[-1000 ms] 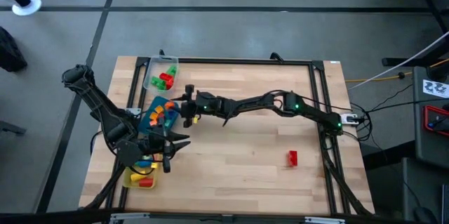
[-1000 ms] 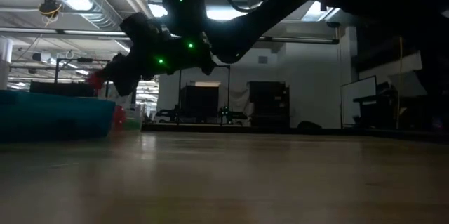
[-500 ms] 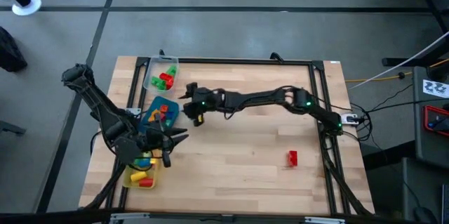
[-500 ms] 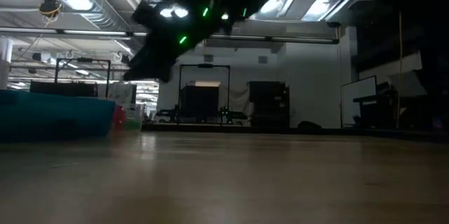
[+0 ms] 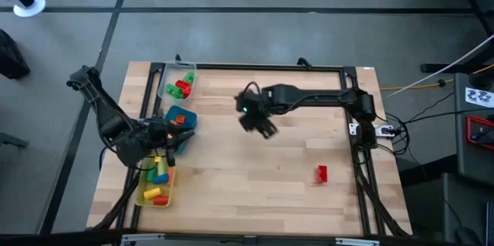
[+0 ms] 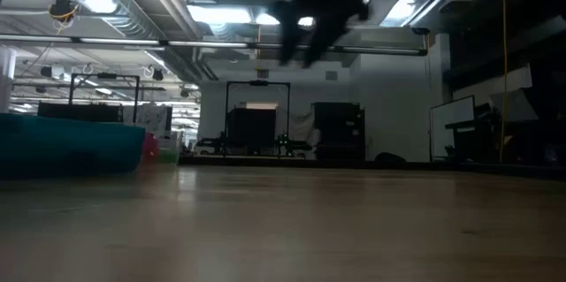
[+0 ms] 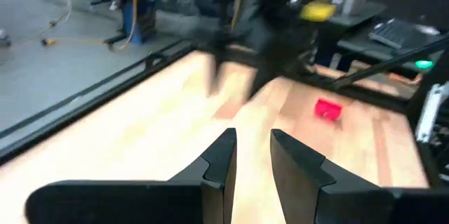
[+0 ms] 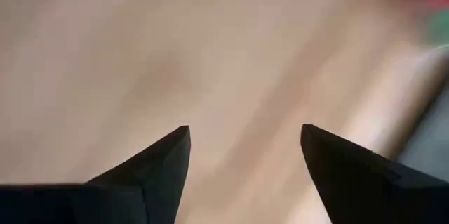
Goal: Sort blocks by size
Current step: Put the red 2 stud game piece into the transparent bin
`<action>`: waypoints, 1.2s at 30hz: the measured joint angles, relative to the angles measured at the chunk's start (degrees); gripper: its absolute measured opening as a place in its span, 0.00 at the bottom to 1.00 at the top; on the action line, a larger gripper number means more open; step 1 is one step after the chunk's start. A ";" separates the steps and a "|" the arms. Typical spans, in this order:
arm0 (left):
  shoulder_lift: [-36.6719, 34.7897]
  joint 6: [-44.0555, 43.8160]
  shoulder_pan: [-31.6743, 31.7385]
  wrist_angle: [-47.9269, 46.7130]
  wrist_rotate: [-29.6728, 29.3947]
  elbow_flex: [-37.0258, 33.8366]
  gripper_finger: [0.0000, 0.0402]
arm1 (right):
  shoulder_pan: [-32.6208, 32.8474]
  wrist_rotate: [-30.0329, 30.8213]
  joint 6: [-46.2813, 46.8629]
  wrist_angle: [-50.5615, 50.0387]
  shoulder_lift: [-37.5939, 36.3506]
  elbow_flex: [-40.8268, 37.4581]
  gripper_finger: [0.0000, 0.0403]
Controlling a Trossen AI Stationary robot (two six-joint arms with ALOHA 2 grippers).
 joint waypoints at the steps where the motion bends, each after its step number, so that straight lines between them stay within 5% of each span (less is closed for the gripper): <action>1: 0.40 -2.00 0.11 -1.80 0.02 0.00 0.18 | 0.56 -1.15 1.48 -4.33 -0.40 0.00 0.67; 8: 5.28 -8.26 2.63 -7.78 0.05 0.00 0.18 | 7.77 -3.25 7.05 -28.30 -0.49 -2.21 0.67; 18: 9.87 -9.02 4.89 -8.27 0.24 0.00 0.18 | 23.93 -7.71 18.03 -27.44 -1.32 -14.94 0.67; 29: 9.83 -9.16 4.88 -8.12 0.34 0.00 0.18 | 37.53 -9.74 19.39 -27.64 -1.73 -26.19 0.67; 36: 9.83 -10.41 4.88 -8.05 0.27 0.00 0.18 | 41.54 -2.98 19.23 -25.09 -1.73 -32.88 0.67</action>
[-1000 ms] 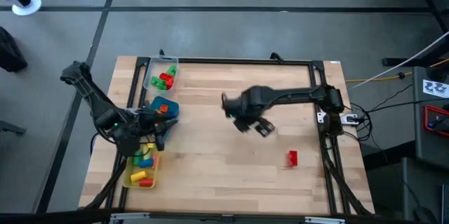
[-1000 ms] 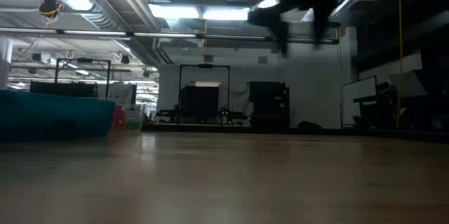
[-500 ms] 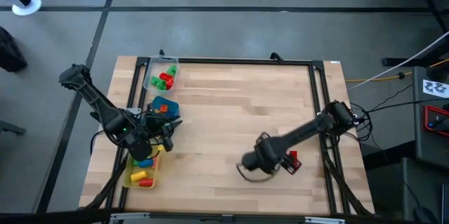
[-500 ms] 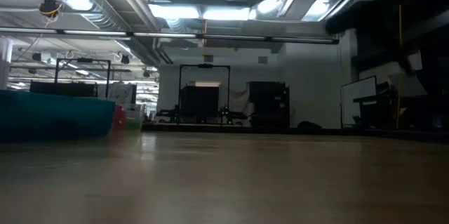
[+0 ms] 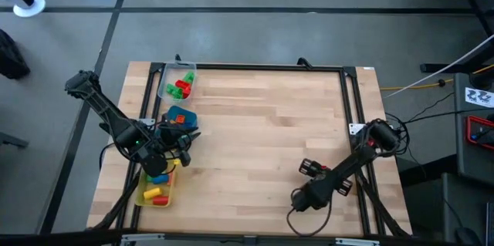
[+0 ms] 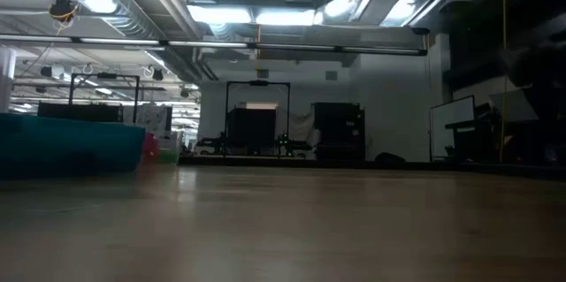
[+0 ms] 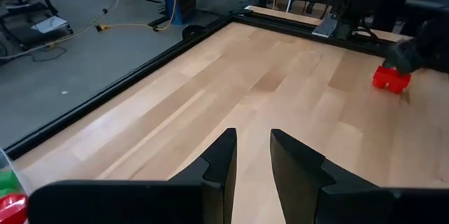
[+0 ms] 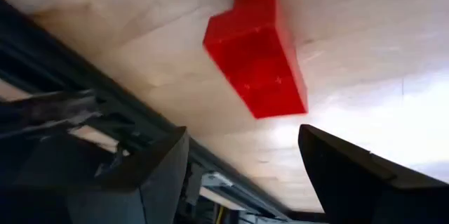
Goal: Sort blocks by size
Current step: Put the red 2 stud game piece into the transparent bin
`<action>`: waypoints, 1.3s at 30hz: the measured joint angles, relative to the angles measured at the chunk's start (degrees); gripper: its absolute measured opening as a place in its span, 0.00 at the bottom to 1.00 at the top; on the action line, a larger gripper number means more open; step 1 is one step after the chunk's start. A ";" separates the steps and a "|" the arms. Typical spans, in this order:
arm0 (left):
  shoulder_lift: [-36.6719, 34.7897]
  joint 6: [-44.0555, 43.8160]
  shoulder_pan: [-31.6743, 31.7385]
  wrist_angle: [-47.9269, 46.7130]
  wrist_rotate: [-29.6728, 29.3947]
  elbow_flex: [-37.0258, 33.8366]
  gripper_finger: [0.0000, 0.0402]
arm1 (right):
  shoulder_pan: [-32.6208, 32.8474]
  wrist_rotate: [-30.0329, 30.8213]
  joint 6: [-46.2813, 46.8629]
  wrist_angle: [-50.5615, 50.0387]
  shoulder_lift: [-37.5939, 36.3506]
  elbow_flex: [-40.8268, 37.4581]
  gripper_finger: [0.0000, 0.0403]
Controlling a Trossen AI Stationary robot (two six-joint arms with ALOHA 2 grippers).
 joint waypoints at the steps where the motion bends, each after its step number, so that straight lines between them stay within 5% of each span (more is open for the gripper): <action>1: 0.00 -0.50 0.00 0.02 -0.04 0.00 0.18 | 0.23 0.26 -0.02 1.01 0.00 -0.62 0.67; 14: -0.08 -0.77 0.00 0.00 -0.08 0.00 0.18 | 0.13 1.74 0.23 12.22 0.02 -6.14 0.65; 24: -3.39 2.53 0.00 -0.16 -0.12 0.00 0.18 | -0.06 0.30 0.33 17.03 0.02 -7.88 0.36; 33: -3.61 3.40 -0.02 -0.56 2.09 0.00 0.18 | -6.21 1.36 0.42 18.57 0.04 -3.89 0.36; 39: -3.58 8.09 0.00 -0.49 1.35 0.00 0.18 | -12.86 5.28 -4.02 28.02 0.04 1.40 0.40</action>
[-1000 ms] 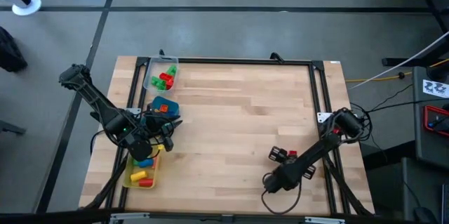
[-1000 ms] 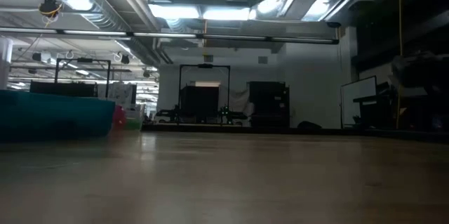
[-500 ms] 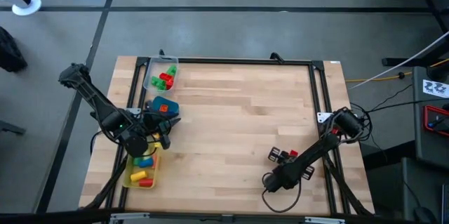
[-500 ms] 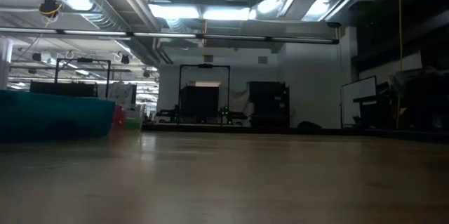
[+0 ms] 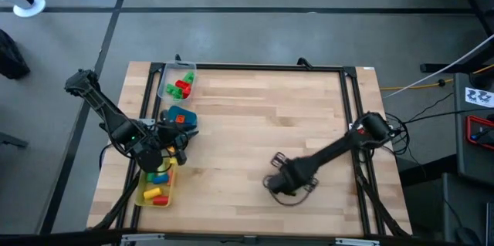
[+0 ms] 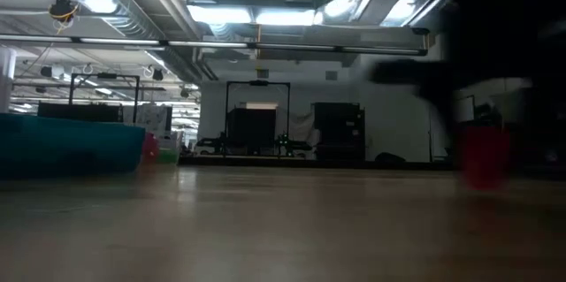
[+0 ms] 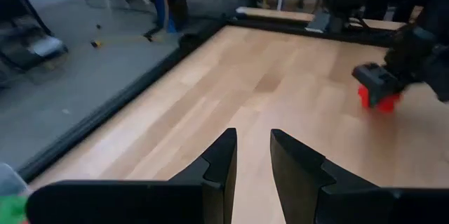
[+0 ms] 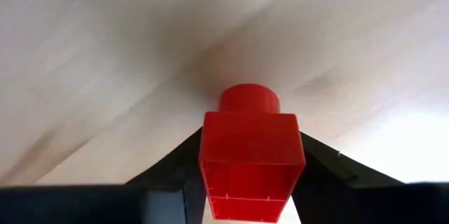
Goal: Sort blocks by size
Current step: Put the red 2 stud game piece into the transparent bin
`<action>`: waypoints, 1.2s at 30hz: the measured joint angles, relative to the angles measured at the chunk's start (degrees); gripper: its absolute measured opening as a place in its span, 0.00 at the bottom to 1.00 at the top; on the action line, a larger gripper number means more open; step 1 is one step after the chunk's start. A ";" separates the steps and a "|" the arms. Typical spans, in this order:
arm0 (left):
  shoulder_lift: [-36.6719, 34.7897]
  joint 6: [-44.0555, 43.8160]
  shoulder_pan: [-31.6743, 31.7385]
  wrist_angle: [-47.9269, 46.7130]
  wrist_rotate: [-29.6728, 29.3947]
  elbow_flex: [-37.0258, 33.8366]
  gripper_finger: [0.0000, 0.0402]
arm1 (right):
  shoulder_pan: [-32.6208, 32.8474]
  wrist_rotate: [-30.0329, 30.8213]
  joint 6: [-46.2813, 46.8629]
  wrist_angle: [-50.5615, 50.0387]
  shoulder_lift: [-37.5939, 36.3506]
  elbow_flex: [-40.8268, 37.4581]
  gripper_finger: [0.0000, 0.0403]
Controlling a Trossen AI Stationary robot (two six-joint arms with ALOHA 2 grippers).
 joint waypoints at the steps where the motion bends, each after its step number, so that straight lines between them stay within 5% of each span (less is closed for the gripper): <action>1: 0.00 0.82 -0.01 0.10 -1.17 0.00 0.18 | -1.22 0.93 -1.66 2.64 0.00 0.84 0.39; 8: 0.00 1.27 -0.01 0.49 -3.30 0.00 0.18 | -11.17 5.51 -16.09 28.79 0.00 5.27 0.35; 16: 0.00 -0.29 0.00 0.47 -2.94 0.00 0.18 | -23.61 3.14 -25.81 57.94 0.00 5.80 0.40; 25: 0.00 -4.66 0.00 0.47 -2.91 0.00 0.18 | -33.18 -5.55 -25.79 66.15 0.29 5.79 0.38; 30: 0.17 -4.86 1.29 0.49 -2.49 0.00 0.18 | -34.38 -6.62 -25.77 67.64 0.31 5.78 0.42; 36: 0.22 -5.07 7.27 0.50 -0.95 0.00 0.21 | -34.25 -6.77 -25.79 70.02 0.33 5.78 0.35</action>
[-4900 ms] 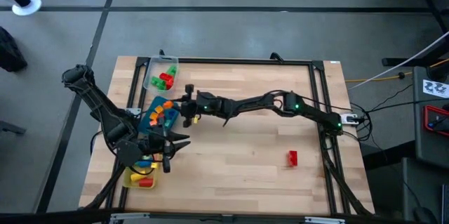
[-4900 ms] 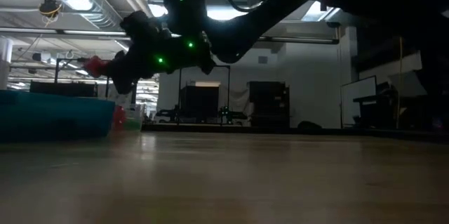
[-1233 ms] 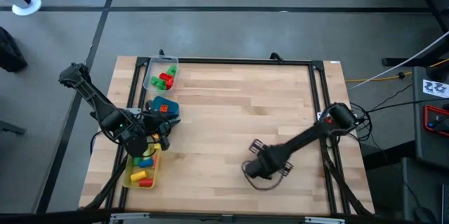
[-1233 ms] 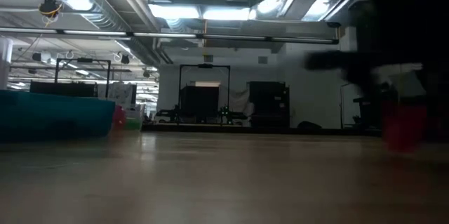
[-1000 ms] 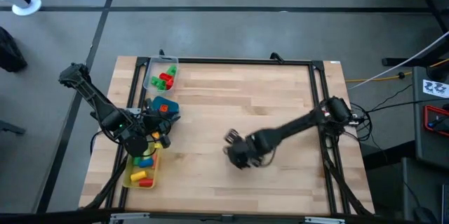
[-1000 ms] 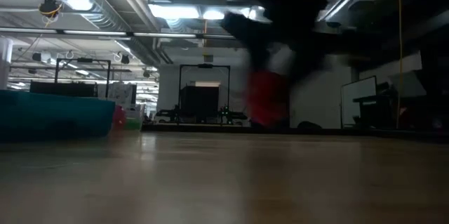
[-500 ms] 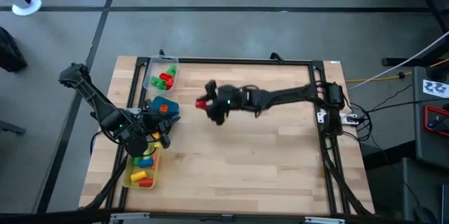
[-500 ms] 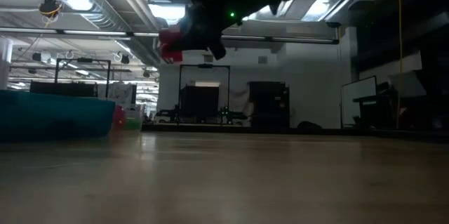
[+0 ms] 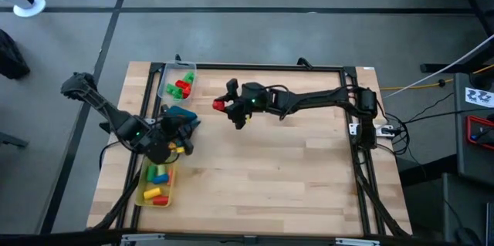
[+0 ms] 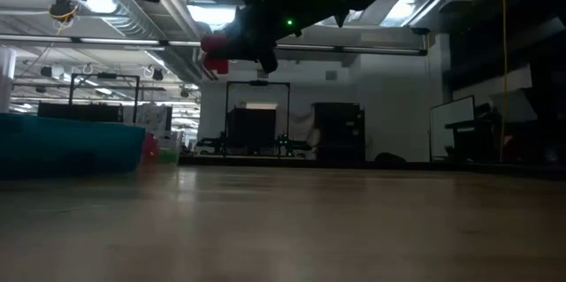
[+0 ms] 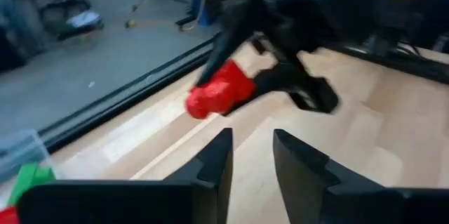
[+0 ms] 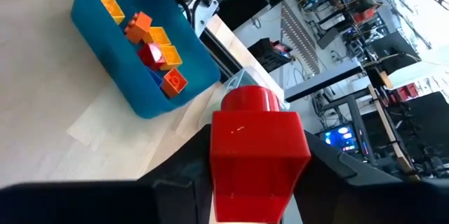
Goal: Sort blocks by size
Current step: Put the red 2 stud game piece into the transparent bin
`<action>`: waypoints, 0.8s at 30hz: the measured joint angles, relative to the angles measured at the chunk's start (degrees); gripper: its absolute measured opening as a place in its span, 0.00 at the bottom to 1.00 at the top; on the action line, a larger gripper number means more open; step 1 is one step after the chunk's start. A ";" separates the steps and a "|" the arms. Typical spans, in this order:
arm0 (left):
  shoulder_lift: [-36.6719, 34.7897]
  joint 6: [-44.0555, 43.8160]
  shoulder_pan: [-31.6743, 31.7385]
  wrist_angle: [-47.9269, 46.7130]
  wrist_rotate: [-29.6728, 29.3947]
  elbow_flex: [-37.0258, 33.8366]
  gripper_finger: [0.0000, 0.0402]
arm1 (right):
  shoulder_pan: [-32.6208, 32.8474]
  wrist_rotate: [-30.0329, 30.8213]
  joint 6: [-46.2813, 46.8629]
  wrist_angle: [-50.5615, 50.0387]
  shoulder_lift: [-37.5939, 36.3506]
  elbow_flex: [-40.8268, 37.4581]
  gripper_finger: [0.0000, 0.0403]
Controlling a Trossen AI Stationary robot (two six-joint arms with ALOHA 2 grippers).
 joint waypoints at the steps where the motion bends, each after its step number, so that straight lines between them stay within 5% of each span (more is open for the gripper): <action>1: 0.00 -0.99 1.31 -0.01 0.56 0.00 0.24 | 0.00 -0.01 0.00 -0.06 0.00 0.00 0.35; 11: 0.24 -4.72 13.08 2.63 7.36 0.00 0.46 | 0.00 -0.83 0.00 -0.07 0.00 0.00 0.41; 17: 0.38 -5.91 17.74 13.51 10.13 0.03 0.49 | 0.00 -0.83 -0.01 -0.07 0.00 0.00 0.36; 24: 4.68 -7.10 21.24 18.82 14.35 0.04 0.49 | 0.02 -0.83 -0.02 -0.07 0.00 0.00 0.43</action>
